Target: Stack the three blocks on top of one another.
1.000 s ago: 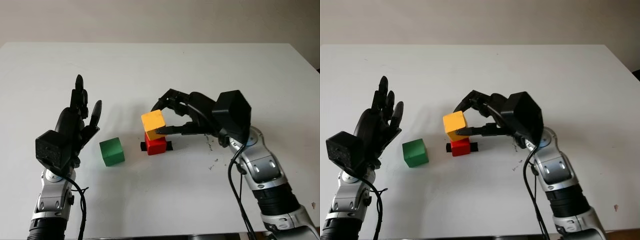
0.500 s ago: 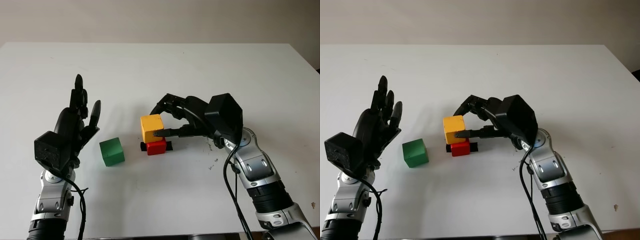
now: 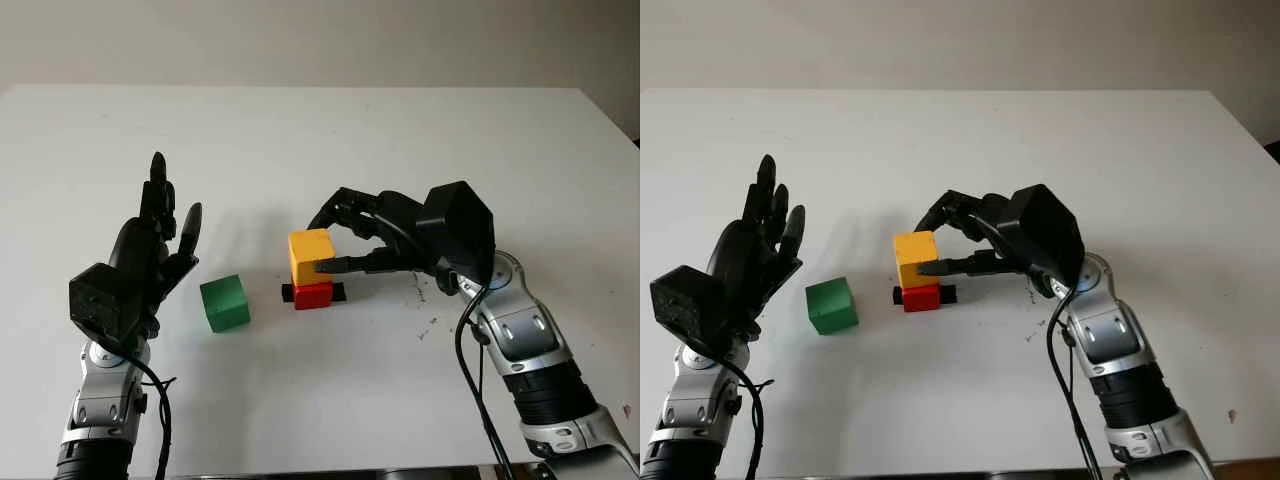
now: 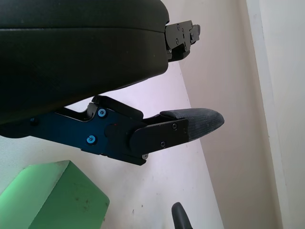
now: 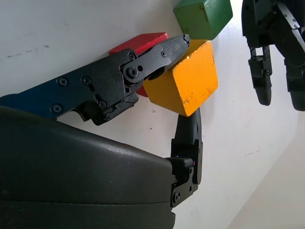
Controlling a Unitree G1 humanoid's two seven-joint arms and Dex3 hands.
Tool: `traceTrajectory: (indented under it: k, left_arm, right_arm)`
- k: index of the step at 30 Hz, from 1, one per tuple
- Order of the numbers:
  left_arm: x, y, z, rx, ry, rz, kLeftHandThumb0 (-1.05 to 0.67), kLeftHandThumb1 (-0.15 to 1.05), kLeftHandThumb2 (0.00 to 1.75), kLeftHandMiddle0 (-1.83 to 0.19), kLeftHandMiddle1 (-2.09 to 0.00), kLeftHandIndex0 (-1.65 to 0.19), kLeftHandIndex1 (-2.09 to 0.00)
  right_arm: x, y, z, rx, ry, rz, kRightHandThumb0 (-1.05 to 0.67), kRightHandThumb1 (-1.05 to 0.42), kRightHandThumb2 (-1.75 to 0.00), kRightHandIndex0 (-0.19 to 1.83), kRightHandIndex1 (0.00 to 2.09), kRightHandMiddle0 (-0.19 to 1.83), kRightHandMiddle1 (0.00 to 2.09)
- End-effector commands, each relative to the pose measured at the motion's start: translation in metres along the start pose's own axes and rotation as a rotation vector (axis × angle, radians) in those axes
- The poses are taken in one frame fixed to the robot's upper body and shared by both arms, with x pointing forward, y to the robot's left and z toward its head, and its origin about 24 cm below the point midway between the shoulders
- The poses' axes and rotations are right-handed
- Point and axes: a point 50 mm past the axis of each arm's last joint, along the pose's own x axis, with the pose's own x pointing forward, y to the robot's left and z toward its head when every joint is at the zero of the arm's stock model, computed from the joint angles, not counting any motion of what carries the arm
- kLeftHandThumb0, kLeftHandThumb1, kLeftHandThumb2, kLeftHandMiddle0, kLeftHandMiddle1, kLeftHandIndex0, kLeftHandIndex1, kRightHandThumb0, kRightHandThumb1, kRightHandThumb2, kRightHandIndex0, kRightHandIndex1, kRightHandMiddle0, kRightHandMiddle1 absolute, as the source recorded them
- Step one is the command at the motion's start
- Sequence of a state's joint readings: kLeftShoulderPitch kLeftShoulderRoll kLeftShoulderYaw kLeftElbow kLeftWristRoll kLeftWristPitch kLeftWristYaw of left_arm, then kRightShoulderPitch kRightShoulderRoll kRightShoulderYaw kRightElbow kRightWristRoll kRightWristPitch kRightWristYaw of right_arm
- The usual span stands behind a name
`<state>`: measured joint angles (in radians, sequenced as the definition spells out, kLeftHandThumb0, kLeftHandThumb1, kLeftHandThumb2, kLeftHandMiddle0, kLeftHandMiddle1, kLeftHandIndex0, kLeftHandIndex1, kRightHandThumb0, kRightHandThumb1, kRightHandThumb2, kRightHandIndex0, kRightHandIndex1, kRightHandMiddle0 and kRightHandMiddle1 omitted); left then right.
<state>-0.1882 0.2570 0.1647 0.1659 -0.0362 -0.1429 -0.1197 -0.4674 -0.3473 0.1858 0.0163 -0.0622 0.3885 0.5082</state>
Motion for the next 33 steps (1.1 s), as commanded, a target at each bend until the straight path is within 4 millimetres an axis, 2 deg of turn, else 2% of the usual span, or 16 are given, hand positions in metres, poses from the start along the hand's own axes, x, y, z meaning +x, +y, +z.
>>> traceTrajectory:
  k: [1,33]
  left_arm:
    - [0.0,0.003,0.005,0.015,-0.018,-0.002,-0.67,1.05,0.58,0.16,-0.05,0.19,-0.04]
    - [0.0,0.002,0.005,0.022,-0.017,0.007,-0.66,1.05,0.57,0.14,-0.05,0.18,-0.05]
  right_arm:
    - [-0.004,-0.005,0.006,-0.01,-0.015,-0.017,-0.46,-0.96,-0.05,0.16,0.05,0.3,1.68]
    - [-0.005,0.008,-0.008,0.018,0.009,0.05,-0.46,-0.97,-0.06,0.1,0.04,0.28,1.62]
